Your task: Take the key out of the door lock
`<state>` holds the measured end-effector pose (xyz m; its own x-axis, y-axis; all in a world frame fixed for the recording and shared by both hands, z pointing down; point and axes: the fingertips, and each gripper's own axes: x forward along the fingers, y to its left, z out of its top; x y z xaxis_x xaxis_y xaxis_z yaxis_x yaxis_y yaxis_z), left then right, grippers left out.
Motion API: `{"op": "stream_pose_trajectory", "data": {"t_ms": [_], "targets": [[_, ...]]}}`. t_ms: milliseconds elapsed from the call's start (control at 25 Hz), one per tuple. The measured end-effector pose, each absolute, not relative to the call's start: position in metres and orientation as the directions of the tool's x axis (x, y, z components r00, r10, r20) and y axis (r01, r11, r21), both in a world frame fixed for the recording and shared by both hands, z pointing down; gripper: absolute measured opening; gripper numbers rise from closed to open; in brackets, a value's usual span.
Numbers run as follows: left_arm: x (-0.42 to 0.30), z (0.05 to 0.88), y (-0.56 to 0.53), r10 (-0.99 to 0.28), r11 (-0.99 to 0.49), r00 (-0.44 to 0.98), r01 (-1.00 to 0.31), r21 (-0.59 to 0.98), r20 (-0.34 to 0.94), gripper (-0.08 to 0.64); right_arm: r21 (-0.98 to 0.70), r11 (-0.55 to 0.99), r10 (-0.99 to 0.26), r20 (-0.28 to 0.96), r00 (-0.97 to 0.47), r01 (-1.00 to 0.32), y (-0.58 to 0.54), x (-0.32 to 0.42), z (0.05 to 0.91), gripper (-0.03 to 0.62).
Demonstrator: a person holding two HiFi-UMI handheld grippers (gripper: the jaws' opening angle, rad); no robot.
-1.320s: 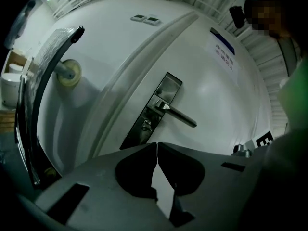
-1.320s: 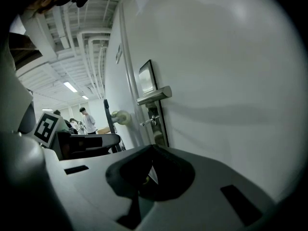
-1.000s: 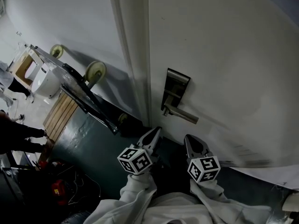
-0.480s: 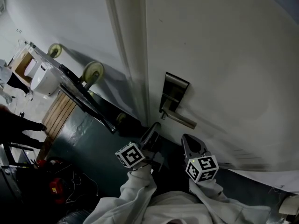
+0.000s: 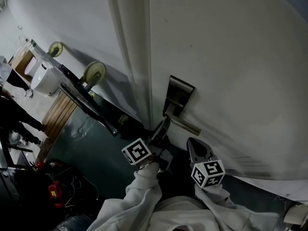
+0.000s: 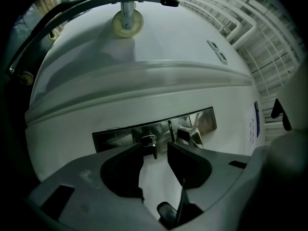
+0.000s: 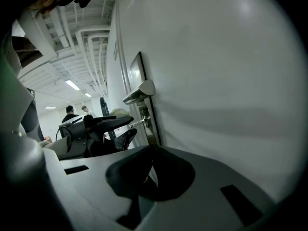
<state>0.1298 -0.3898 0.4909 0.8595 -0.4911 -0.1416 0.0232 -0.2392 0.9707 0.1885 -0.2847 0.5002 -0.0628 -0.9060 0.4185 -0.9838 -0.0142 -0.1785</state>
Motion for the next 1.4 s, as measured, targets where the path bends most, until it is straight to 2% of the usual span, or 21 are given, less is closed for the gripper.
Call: {"op": "stream_pose_trajectory", "data": {"t_ms": [120,240,360,560,680,840,1400], "targets": [[0.137,0.494,-0.395,-0.500,-0.215,0.856,0.022,0.976,-0.129,0.133,-0.176,-0.010,-0.905,0.421,-0.066,-0.984,-0.286,0.190,0.500,0.052],[0.140,0.498,-0.401,-0.518,-0.190,0.846,0.030,0.981,-0.126,0.094,-0.173,-0.006,-0.904,0.422,-0.069,-0.985,-0.288,0.192,0.500,0.052],[0.144,0.494,-0.403,-0.530,-0.171,0.835,0.068,0.983,-0.151,0.056,-0.169,-0.001,-0.903,0.424,-0.072,-0.986,-0.289,0.194,0.500,0.052],[0.146,0.489,-0.404,-0.545,-0.161,0.819,0.108,0.981,-0.180,0.035,-0.166,0.005,-0.902,0.424,-0.076,-0.986,-0.289,0.194,0.499,0.052],[0.143,0.496,-0.405,-0.551,-0.155,0.822,0.066,0.986,-0.142,0.034,-0.167,0.006,-0.903,0.423,-0.077,-0.986,-0.290,0.195,0.499,0.052],[0.146,0.489,-0.405,-0.555,-0.133,0.814,0.115,0.984,-0.170,0.031,-0.171,0.009,-0.903,0.422,-0.081,-0.985,-0.290,0.194,0.499,0.052],[0.141,0.498,-0.405,-0.553,-0.125,0.828,0.026,0.992,-0.092,0.026,-0.177,0.014,-0.903,0.421,-0.089,-0.984,-0.286,0.191,0.498,0.052]]}}
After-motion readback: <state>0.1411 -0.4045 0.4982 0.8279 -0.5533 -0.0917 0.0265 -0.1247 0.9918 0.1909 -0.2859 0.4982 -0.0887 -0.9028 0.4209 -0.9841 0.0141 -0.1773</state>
